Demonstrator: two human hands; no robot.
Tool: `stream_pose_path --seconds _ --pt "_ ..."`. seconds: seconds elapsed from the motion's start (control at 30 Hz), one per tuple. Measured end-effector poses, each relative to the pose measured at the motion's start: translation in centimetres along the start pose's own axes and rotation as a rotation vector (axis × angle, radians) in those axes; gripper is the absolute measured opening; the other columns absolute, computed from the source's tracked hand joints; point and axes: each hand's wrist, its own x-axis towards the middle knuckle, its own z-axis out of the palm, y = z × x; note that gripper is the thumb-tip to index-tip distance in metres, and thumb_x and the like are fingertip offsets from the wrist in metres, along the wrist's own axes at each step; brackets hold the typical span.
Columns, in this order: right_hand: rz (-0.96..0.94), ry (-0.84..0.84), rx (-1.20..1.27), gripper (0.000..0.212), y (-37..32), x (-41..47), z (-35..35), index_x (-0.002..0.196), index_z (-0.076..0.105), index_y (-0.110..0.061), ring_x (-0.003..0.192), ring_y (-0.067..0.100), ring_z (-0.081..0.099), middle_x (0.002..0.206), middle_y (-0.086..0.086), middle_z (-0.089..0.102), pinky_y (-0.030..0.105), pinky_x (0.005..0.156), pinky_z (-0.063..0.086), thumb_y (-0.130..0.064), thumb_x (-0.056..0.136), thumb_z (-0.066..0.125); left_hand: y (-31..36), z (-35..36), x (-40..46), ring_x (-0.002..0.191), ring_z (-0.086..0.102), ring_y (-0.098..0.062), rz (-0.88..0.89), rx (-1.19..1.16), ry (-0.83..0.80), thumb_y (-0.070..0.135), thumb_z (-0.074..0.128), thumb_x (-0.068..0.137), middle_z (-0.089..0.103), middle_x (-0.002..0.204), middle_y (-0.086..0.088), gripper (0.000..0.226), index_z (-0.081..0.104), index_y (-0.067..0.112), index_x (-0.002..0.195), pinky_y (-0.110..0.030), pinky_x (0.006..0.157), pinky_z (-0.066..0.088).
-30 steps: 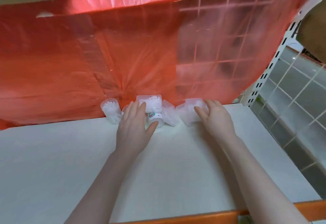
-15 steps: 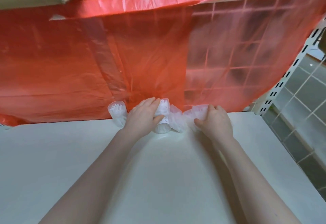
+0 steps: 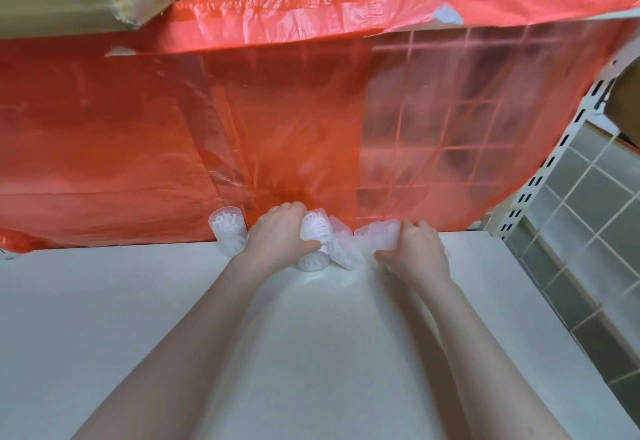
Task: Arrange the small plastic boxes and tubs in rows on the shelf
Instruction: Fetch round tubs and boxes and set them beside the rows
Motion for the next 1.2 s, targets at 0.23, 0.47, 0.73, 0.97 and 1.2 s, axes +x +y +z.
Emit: stream_pose_path --seconds 0.23,0.47,0.73,0.97,1.2 --pt "-0.136 0.13 0.013 0.037 1.4 -2.1 -0.7 0.104 0.054 -0.005 0.106 0.029 0.044 0.103 0.011 0.053 0.031 0.08 0.033 -0.019 0.071 0.067 -0.3 -0.6 -3.3 0.106 0.047 -0.02 -0.046 -0.092 0.037 0.048 0.068 0.075 0.052 0.105 0.001 0.048 0.053 0.017 0.108 -0.036 0.082 0.043" --pt "-0.241 0.071 0.064 0.044 0.7 -6.1 -0.9 0.111 0.053 -0.011 0.103 0.028 0.045 0.096 0.001 0.045 0.032 0.066 0.03 -0.018 0.07 0.066 -2.0 -1.5 -9.6 0.099 0.054 -0.017 -0.116 -0.141 0.086 0.044 0.071 0.073 0.058 0.104 0.005 0.045 0.056 0.019 0.108 -0.037 0.078 0.048" --pt "-0.377 -0.005 0.037 0.05 -5.2 -11.9 0.1 0.122 0.052 -0.011 0.11 0.024 0.047 0.116 0.005 0.054 0.032 0.084 0.039 -0.018 0.074 0.064 -8.1 -3.7 -17.6 0.109 0.052 -0.015 -0.149 -0.117 0.093 0.045 0.072 0.072 0.057 0.118 0.005 0.059 0.052 0.023 0.124 -0.031 0.086 0.044" --pt "-0.55 -0.073 0.012 0.037 -15.0 -20.5 3.5 0.106 0.054 -0.017 0.103 0.023 0.049 0.103 0.001 0.053 0.029 0.07 0.032 -0.026 0.072 0.064 -17.6 -6.7 -28.4 0.12 0.047 -0.015 -0.226 -0.108 0.11 0.046 0.071 0.075 0.051 0.13 0.004 0.068 0.046 0.022 0.134 -0.025 0.094 0.038" --pt "-0.717 -0.106 0.035 0.044 -26.3 -31.3 9.9 0.115 0.054 -0.016 0.108 0.026 0.05 0.11 0.004 0.054 0.031 0.082 0.037 -0.025 0.074 0.066 -28.8 -9.7 -42.5 0.111 0.052 -0.022 -0.364 -0.085 0.178 0.043 0.074 0.073 0.059 0.118 -0.003 0.058 0.055 0.018 0.122 -0.029 0.085 0.04"
